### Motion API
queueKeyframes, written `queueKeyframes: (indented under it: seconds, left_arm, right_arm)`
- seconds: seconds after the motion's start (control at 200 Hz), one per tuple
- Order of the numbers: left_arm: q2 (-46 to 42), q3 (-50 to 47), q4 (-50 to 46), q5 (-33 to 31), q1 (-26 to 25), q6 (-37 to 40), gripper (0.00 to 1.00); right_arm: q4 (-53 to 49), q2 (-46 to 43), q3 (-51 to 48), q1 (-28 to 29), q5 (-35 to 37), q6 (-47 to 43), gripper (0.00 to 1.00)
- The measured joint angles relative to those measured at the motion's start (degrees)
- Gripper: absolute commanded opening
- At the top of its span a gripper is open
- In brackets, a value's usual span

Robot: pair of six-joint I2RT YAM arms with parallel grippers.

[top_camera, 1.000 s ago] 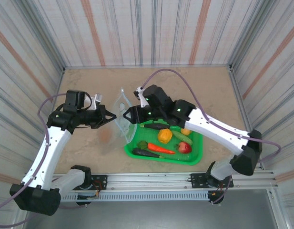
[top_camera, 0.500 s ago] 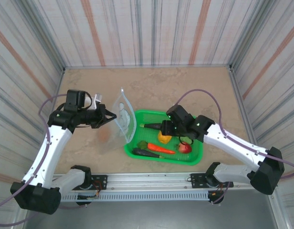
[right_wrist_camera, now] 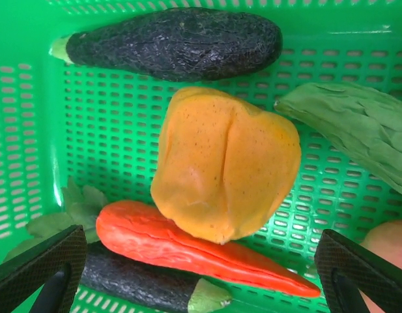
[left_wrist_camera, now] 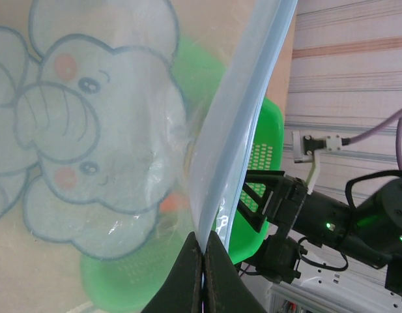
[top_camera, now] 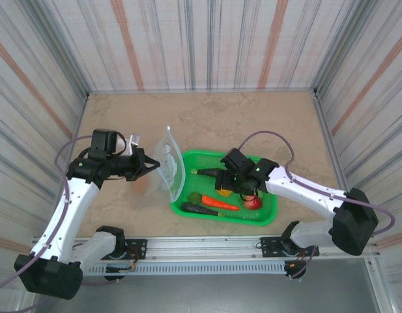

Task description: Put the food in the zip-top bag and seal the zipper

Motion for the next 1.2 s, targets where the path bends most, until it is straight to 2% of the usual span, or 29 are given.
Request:
queueKeyframes:
  seconds: [0.26, 0.371, 0.456, 0.571, 0.822, 1.042, 1.202]
  left_arm:
    - [-0.6, -0.1, -0.1, 0.3, 0.0, 0.3, 0.00]
    - [-0.8, -0.1, -0.6, 0.3, 0.0, 0.5, 0.00]
    - [-0.9, -0.1, -1.0, 0.3, 0.0, 0.7, 0.00]
    - [-0.9, -0.1, -1.2, 0.4, 0.0, 1.0, 0.00]
    - [-0.7, -0.1, -1.4, 1.6, 0.0, 2.2, 0.00]
    - [-0.3, 0.1, -1.4, 2.1, -0.3, 3.3, 0.00]
    - [-0.1, 0.7, -1.4, 2.0, -1.7, 3.3, 0.00]
  right_arm:
    - [4.2, 9.6, 0.0, -2.3, -0.4, -0.7, 0.78]
    - [5.2, 10.6, 0.0, -2.4, -0.4, -0.8, 0.65]
    - [5.6, 10.4, 0.0, -2.4, -0.2, -1.0, 0.60]
    - [5.3, 8.3, 0.0, -2.4, 0.0, -1.9, 0.59]
    - [3.7, -4.2, 1.7, -2.4, -0.4, -6.7, 0.57]
    - [7.3, -8.1, 9.6, -1.7, -9.2, -12.4, 0.56]
    - [12.0, -5.9, 15.7, 2.4, -14.7, -16.0, 0.56]
